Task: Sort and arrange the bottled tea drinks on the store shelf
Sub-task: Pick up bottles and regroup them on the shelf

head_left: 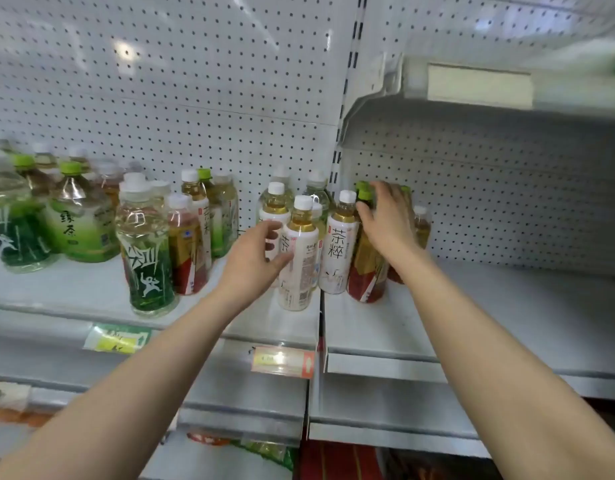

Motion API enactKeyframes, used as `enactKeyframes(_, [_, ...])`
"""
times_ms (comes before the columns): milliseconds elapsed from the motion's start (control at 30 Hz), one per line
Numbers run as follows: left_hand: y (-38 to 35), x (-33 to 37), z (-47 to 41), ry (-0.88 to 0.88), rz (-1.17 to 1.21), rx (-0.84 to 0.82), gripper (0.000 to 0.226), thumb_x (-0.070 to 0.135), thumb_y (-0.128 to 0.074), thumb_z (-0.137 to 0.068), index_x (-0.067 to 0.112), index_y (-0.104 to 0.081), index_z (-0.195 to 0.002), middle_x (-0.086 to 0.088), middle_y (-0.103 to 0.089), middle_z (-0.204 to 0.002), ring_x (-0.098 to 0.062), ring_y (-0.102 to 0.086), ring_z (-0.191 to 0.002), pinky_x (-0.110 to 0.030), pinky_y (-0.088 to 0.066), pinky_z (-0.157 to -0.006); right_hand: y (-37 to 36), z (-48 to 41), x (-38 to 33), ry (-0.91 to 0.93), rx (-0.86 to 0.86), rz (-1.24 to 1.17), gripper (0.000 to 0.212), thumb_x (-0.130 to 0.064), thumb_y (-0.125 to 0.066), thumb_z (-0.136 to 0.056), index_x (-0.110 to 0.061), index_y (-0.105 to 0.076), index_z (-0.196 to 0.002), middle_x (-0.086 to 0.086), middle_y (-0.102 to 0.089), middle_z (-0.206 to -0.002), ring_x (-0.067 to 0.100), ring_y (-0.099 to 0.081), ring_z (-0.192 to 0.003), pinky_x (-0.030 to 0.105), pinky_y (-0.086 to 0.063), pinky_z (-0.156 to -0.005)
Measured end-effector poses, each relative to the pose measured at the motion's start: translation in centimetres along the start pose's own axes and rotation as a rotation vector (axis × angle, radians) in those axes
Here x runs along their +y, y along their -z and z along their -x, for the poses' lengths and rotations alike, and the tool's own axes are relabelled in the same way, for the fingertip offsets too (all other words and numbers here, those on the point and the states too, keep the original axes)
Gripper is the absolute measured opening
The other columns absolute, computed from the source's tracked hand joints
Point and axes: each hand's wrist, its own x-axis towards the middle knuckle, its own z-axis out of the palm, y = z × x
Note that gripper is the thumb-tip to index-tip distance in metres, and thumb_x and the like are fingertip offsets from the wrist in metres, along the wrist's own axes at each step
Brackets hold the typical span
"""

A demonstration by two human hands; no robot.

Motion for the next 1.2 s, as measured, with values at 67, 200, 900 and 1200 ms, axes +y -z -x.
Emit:
enactKeyframes(67, [-1.1, 0.4, -0.9, 0.027, 0.023, 0.027, 0.063, 0.029, -0.074, -0.084, 0.017, -0.047, -0.139, -0.006, -0.055, -0.132, -0.018, -0.056, -0.115, -0.042, -0.051, -0.097, -0.9, -0.8, -0.4, -0.011, -0.078, -0.021, 0.055, -0.038, -0.047, -0.101, -0.010, -0.040, -0.147, 0.013, -0.047, -0.147, 0.031, -0.042, -0.136, 0.044, -0.037, -0.109])
enactKeyframes(200, [-3.5, 0.4, -1.7, 0.079, 0.043, 0.038, 0.071, 0.031, -0.079, -0.079, 0.019, -0.043, -0.139, -0.005, -0.055, -0.136, -0.024, -0.053, -0.122, -0.047, -0.047, -0.099, -2.8, -2.2, -1.7, -0.034, -0.198, -0.040, 0.046, -0.042, -0.047, -0.101, -0.010, -0.049, -0.134, 0.011, -0.062, -0.112, 0.027, -0.059, -0.103, 0.033, -0.040, -0.073])
enactKeyframes(900, [-4.0, -3.5, 0.0, 0.155, 0.388, -0.162, 0.069, 0.043, -0.079, -0.073, 0.043, -0.044, -0.131, 0.018, -0.064, -0.120, 0.001, -0.061, -0.109, -0.027, -0.051, -0.090, -4.7, 9.8, -1.2, -0.126, -0.006, -0.799, 0.065, -0.077, -0.037, -0.085, -0.036, -0.043, -0.135, -0.043, -0.052, -0.113, -0.028, -0.048, -0.097, 0.015, -0.038, -0.074])
enactKeyframes(1200, [-2.9, -2.7, 2.1, 0.166, 0.474, 0.051, 0.064, 0.033, -0.078, -0.081, 0.028, -0.045, -0.136, 0.013, -0.065, -0.120, -0.001, -0.062, -0.109, -0.034, -0.053, -0.096, -5.7, 10.3, -1.4, -0.058, -0.114, -0.968, 0.068, -0.068, -0.067, -0.074, -0.062, -0.030, -0.131, -0.024, -0.058, -0.128, -0.002, -0.060, -0.113, 0.036, -0.055, -0.092])
